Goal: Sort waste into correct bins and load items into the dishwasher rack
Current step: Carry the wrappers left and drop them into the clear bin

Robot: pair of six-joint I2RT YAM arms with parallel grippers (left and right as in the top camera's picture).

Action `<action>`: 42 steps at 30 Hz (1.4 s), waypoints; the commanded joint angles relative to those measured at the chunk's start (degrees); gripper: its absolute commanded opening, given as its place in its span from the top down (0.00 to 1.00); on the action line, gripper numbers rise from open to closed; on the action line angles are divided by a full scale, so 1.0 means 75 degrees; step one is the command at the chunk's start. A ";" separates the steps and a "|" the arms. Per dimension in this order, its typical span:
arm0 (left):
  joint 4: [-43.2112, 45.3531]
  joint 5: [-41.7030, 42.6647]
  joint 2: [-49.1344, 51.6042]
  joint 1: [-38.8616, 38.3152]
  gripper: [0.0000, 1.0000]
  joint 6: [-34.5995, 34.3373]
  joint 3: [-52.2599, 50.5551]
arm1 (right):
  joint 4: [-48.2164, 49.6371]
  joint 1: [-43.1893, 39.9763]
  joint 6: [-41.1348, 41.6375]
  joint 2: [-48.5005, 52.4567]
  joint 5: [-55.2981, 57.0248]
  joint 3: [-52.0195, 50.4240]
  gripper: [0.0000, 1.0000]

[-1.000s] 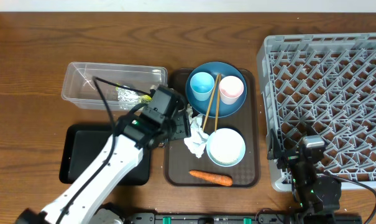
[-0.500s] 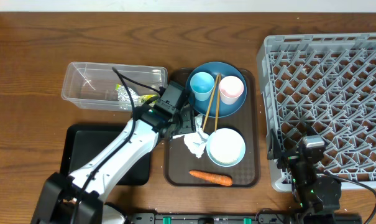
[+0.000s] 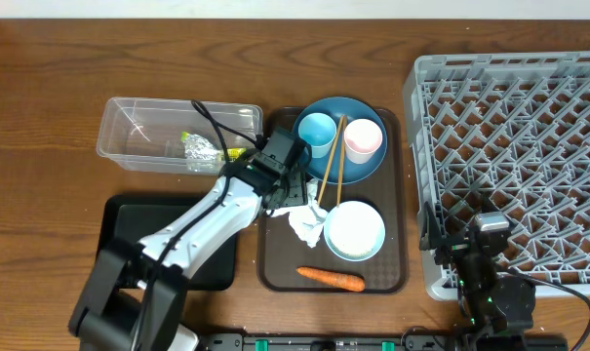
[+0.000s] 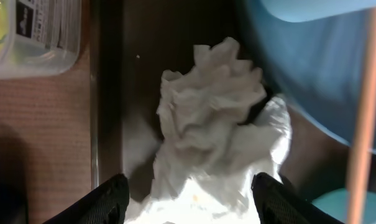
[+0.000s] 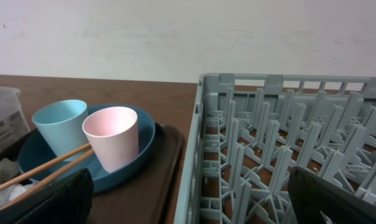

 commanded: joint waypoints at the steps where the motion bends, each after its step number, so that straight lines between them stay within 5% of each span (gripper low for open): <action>1: 0.0157 -0.0280 0.0219 0.0017 0.33 0.0064 -0.0050 | -0.0029 0.0073 -0.0035 -0.0012 -0.0003 -0.0012 0.01; 5: 0.0364 -0.0280 0.0338 0.0017 0.34 0.0064 -0.0050 | -0.0029 0.0073 -0.0032 -0.0012 -0.0003 -0.0012 0.01; 9: 0.0399 -0.0271 0.0356 0.0017 0.50 0.0064 -0.0050 | -0.0029 0.0073 -0.0035 -0.0012 -0.0003 -0.0012 0.01; 14: 0.0370 -0.0219 0.0356 -0.0055 0.94 0.0064 -0.0079 | -0.0029 0.0073 -0.0035 -0.0012 -0.0003 -0.0012 0.01; 20: 0.0213 -0.0227 -0.0058 -0.0087 0.94 0.0166 -0.0055 | -0.0029 0.0073 -0.0032 -0.0012 -0.0003 -0.0012 0.01; 29: -0.0009 -0.0318 -0.2366 -0.0087 0.94 0.0370 -0.0003 | -0.0029 0.0073 -0.0032 -0.0012 -0.0003 -0.0012 0.01; 37: -0.0358 -0.2425 -0.3931 0.0079 0.94 0.0527 -0.0006 | -0.0029 0.0073 -0.0035 -0.0012 -0.0003 -0.0012 0.01; 42: -0.0329 -0.2634 -0.3931 0.0717 0.94 0.0527 -0.0006 | -0.0029 0.0073 -0.0035 -0.0012 -0.0003 -0.0012 0.01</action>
